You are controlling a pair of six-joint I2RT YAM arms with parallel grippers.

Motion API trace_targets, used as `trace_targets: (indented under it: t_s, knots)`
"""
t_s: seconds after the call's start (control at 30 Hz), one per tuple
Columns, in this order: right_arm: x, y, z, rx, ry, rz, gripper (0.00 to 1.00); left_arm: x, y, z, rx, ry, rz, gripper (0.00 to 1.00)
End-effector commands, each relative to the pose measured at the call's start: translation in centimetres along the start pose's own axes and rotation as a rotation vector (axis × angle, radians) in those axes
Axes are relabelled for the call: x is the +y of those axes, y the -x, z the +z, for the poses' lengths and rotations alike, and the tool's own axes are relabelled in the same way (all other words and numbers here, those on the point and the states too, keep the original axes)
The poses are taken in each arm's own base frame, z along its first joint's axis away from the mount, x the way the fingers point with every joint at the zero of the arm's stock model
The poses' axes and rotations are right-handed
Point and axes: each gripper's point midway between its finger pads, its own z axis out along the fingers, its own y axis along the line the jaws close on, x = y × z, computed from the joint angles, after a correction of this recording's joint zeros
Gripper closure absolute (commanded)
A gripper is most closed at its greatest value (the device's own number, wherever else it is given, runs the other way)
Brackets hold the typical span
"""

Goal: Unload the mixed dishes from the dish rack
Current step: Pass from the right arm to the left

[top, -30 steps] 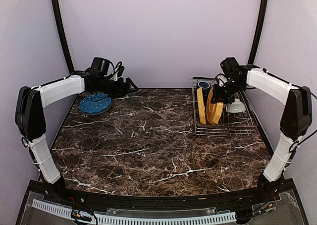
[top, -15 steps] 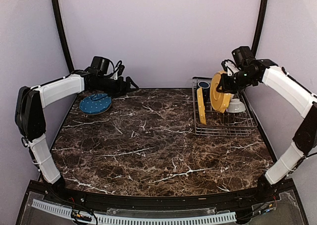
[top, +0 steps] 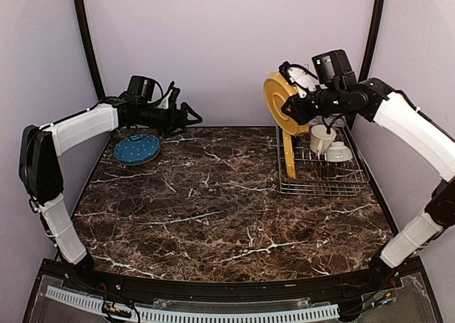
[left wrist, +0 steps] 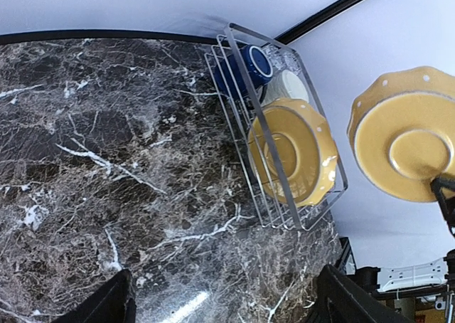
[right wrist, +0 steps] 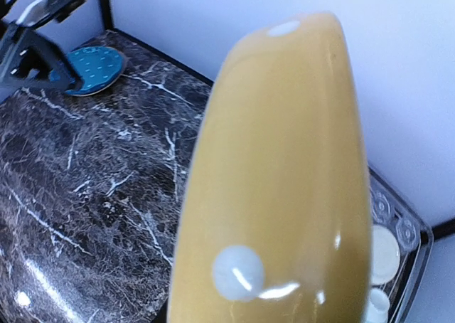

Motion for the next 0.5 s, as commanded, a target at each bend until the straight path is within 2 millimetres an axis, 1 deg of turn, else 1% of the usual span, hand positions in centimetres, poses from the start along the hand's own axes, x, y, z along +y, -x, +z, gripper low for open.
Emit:
trace_targets:
  t_s: [0.0, 0.03, 0.07, 0.1, 0.13, 0.17, 0.2, 0.23, 0.27, 0.3, 0.33, 0.37, 0.4, 0.43, 0.47]
  knots:
    - [5.1, 9.3, -3.1, -0.357, -0.011, -0.269, 1.00, -6.9, 3.2, -5.4, -0.115, -0.139, 0.028, 0.14]
    - [6.7, 9.6, -2.6, -0.366, -0.011, -0.319, 1.00, -7.1, 3.4, -5.8, -0.124, -0.141, -0.006, 0.14]
    - [7.9, 9.8, -2.2, -0.374, -0.016, -0.365, 1.00, -7.6, 3.7, -6.7, -0.149, -0.144, -0.016, 0.15]
    - [9.0, 10.0, -1.9, -0.383, -0.024, -0.410, 1.00, -7.4, 3.4, -6.9, -0.148, -0.143, -0.074, 0.16]
    - [10.2, 10.1, -1.4, -0.390, -0.030, -0.451, 1.00, -8.0, 3.6, -7.8, -0.172, -0.155, -0.092, 0.16]
    - [11.2, 10.0, -0.9, -0.394, -0.051, -0.494, 1.00, -7.4, 2.9, -7.7, -0.162, -0.155, -0.178, 0.16]
    - [12.1, 9.9, -0.2, -0.399, -0.068, -0.534, 1.00, -8.3, 3.2, -8.8, -0.194, -0.186, -0.189, 0.16]
    - [13.0, 9.7, 0.4, -0.402, -0.084, -0.572, 1.00, -7.1, 2.1, -8.3, -0.175, -0.178, -0.295, 0.16]
    - [13.8, 9.5, 1.0, -0.405, -0.105, -0.609, 1.00, -7.8, 2.3, -9.3, -0.208, -0.205, -0.311, 0.16]
    - [14.6, 9.1, 1.8, -0.401, -0.125, -0.640, 1.00, -6.8, 1.4, -8.9, -0.201, -0.208, -0.401, 0.16]
    - [15.4, 8.7, 2.4, -0.401, -0.134, -0.670, 1.00, -7.1, 1.0, -9.6, -0.212, -0.221, -0.424, 0.16]
    - [16.1, 8.5, 2.8, -0.404, -0.138, -0.691, 1.00, -6.4, 0.2, -9.3, -0.200, -0.220, -0.481, 0.17]
    - [16.8, 8.3, 3.1, -0.408, -0.136, -0.705, 1.00, -6.6, -0.1, -9.7, -0.198, -0.227, -0.504, 0.17]
    - [17.4, 8.2, 3.2, -0.413, -0.134, -0.713, 1.00, -6.1, -0.8, -9.5, -0.184, -0.214, -0.524, 0.18]
    - [17.9, 8.2, 3.4, -0.417, -0.133, -0.718, 1.00, -6.2, -1.1, -9.7, -0.185, -0.210, -0.536, 0.18]
